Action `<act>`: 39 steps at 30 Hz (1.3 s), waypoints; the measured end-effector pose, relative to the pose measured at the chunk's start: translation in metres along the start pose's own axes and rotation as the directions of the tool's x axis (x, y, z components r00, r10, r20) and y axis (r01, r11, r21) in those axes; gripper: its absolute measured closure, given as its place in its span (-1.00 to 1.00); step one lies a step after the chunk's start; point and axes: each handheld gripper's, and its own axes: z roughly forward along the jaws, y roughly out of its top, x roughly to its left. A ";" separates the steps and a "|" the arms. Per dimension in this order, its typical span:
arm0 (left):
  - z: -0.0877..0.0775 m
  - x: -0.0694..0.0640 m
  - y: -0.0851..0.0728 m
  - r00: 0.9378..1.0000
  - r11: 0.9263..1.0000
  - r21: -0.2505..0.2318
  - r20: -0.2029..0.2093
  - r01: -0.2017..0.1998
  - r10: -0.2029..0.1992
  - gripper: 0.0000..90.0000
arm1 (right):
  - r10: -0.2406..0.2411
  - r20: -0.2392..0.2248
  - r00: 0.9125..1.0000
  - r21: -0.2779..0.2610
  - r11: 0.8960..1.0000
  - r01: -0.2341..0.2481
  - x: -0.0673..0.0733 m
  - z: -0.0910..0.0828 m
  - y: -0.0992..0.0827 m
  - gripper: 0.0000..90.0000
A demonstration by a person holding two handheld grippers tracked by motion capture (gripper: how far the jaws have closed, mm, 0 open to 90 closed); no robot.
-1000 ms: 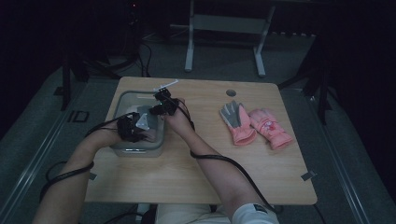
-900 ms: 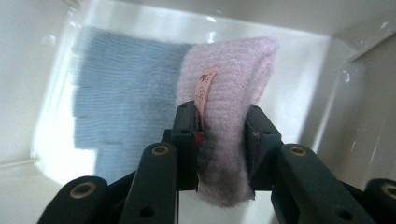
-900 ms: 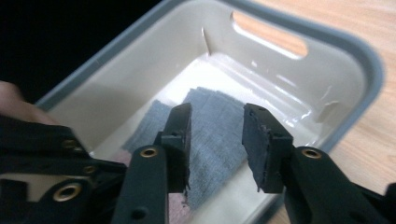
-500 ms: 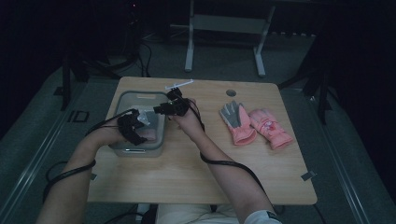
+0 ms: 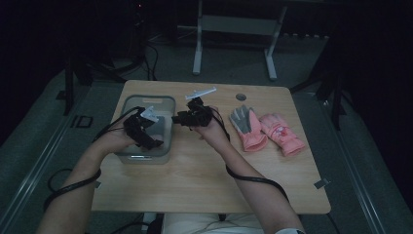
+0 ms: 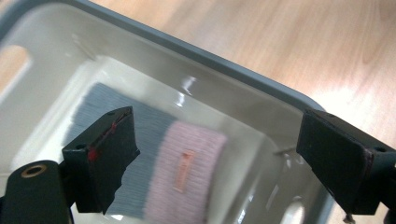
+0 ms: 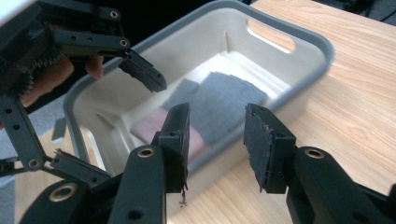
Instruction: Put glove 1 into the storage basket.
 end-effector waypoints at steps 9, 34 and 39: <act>0.000 -0.013 0.016 0.999 0.998 -0.044 0.003 0.044 -0.044 -0.74 | -0.013 0.048 0.999 0.013 1.000 0.012 -0.012 -0.033 -0.026 0.39; 0.048 -0.123 0.053 0.982 0.987 -0.087 0.116 -0.138 0.148 -0.76 | 0.043 0.206 0.978 -0.061 0.998 -0.031 -0.067 -0.125 -0.083 0.31; 0.070 -0.144 0.047 0.970 0.984 -0.068 0.171 -0.163 0.172 -0.76 | 0.035 0.292 0.956 -0.059 0.998 -0.019 -0.085 -0.143 -0.096 0.41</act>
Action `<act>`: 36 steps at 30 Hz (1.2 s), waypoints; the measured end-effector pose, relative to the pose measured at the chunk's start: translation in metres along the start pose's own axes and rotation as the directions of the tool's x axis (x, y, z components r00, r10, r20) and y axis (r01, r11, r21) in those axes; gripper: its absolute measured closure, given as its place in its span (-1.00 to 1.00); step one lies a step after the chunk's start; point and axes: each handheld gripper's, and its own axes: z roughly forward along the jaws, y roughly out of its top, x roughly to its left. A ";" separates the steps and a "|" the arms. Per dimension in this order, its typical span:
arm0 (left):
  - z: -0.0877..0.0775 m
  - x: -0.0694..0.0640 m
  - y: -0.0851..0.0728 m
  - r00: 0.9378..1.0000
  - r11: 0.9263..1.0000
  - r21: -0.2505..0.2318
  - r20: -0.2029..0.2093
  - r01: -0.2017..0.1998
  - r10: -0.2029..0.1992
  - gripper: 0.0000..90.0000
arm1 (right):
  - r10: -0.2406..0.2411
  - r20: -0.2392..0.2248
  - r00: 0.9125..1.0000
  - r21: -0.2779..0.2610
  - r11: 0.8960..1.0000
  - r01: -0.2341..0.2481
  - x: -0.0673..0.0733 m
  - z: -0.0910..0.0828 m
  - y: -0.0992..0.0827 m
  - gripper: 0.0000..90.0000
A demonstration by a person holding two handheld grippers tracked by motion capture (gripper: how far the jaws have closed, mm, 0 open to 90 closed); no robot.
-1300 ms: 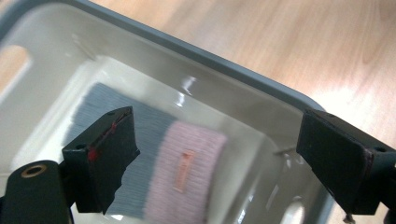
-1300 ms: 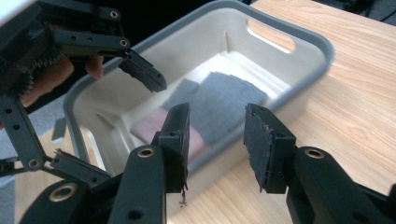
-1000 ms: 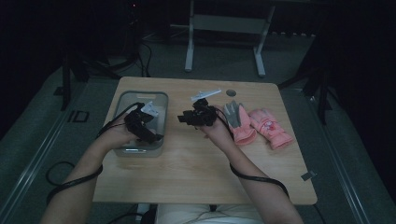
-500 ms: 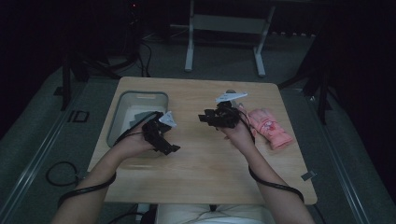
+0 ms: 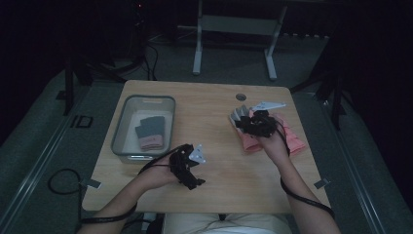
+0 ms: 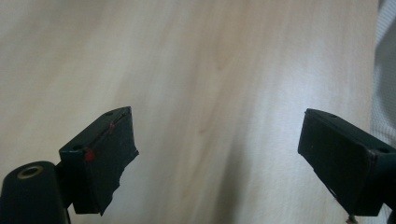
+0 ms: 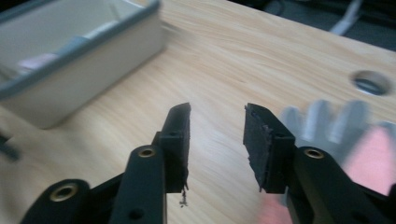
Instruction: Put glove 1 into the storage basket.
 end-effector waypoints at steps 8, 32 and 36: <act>0.015 -0.012 -0.017 1.000 1.000 -0.020 0.005 0.020 -0.020 -0.78 | -0.002 0.103 0.995 0.039 0.999 -0.002 -0.031 -0.001 -0.016 0.48; 0.015 -0.037 -0.047 0.976 0.965 -0.205 -0.111 0.164 -0.190 -0.78 | -0.122 0.102 0.987 0.299 0.950 0.087 -0.063 0.076 -0.036 0.43; 0.015 -0.040 -0.053 0.971 0.969 -0.194 -0.149 0.155 -0.185 -0.78 | -0.071 0.101 0.992 0.285 0.958 0.040 -0.064 0.081 -0.042 0.70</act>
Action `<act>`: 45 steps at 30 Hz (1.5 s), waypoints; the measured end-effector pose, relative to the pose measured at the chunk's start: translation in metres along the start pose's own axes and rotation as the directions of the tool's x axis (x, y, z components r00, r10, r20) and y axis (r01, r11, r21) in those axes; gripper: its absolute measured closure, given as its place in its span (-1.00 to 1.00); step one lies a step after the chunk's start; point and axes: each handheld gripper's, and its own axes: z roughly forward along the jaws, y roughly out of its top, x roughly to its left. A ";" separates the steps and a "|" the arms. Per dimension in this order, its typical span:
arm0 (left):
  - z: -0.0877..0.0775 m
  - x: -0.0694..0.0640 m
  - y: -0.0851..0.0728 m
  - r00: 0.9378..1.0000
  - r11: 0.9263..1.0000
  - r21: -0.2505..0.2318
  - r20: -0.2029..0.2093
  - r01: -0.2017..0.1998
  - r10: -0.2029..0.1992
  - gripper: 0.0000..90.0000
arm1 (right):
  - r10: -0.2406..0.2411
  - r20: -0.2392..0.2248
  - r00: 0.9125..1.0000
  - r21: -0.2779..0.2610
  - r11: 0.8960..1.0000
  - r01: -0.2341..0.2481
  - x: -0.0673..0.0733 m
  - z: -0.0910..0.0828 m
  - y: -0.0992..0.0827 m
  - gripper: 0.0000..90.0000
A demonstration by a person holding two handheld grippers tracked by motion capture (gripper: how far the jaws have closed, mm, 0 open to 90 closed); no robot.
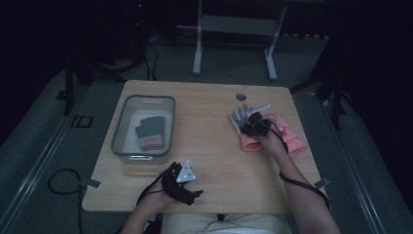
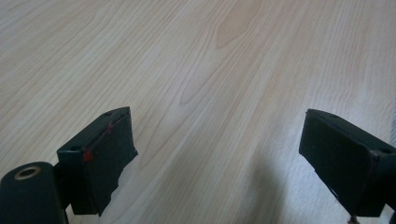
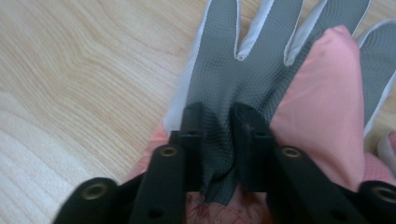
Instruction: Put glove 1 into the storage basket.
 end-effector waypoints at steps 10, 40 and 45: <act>0.002 0.002 -0.007 0.999 1.000 0.016 0.039 -0.008 0.007 -0.78 | 0.124 -0.030 0.992 -0.057 0.990 -0.125 -0.001 -0.014 -0.002 0.95; 0.005 -0.002 -0.008 0.998 0.999 0.020 0.038 -0.047 0.047 -0.78 | 0.208 0.083 0.975 -0.311 0.935 -0.173 0.131 -0.117 0.004 0.96; 0.006 -0.003 -0.007 0.997 0.996 0.042 0.038 -0.076 0.074 -0.78 | 0.270 0.066 0.961 -0.252 0.936 -0.246 0.139 -0.089 -0.010 0.96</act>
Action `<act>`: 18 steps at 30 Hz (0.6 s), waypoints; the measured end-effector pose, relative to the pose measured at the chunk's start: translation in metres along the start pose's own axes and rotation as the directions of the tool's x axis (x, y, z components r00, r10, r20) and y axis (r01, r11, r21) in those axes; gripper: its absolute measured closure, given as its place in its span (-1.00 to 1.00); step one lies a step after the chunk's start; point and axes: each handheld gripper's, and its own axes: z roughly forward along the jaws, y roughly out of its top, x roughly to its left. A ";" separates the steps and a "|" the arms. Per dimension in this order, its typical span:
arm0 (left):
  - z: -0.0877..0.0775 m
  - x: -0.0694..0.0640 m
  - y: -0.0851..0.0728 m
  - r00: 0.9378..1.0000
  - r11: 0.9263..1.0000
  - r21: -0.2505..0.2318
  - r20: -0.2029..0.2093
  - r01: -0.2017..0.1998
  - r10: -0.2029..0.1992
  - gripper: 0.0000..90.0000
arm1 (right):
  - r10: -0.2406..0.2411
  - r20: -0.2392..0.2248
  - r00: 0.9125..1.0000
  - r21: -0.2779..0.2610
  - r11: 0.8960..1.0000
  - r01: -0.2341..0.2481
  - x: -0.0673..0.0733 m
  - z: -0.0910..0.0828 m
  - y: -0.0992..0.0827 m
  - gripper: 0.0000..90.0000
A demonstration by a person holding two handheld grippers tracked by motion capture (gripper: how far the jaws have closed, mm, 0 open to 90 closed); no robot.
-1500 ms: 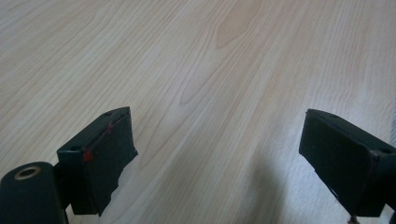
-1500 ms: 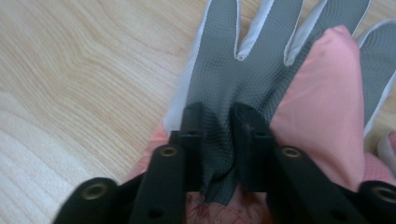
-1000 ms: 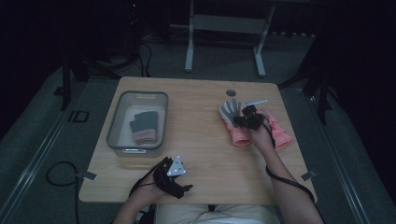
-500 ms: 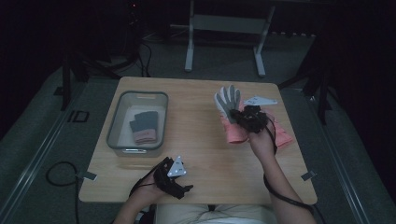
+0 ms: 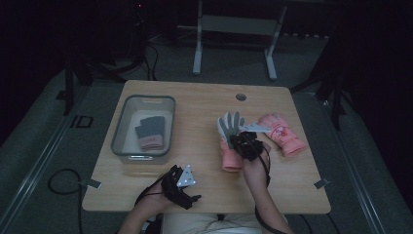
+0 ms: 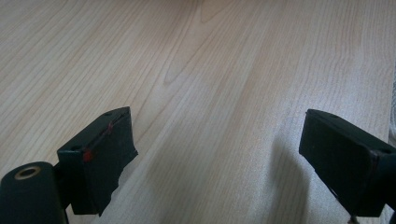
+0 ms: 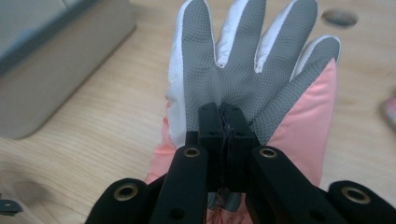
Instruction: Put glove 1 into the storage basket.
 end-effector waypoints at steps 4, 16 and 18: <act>0.000 0.000 0.001 1.000 1.000 -0.004 0.001 0.002 -0.002 -0.78 | 0.015 0.009 1.000 0.035 0.999 -0.015 0.007 0.017 -0.008 0.96; 0.000 -0.001 0.000 1.000 1.000 -0.004 -0.003 -0.002 0.002 -0.78 | 0.043 -0.016 0.999 0.105 0.994 -0.041 0.017 0.060 -0.017 0.94; 0.000 0.000 0.000 1.000 1.000 -0.004 -0.004 -0.004 0.004 -0.78 | 0.024 -0.017 1.000 0.129 0.991 -0.021 0.019 0.070 -0.020 0.93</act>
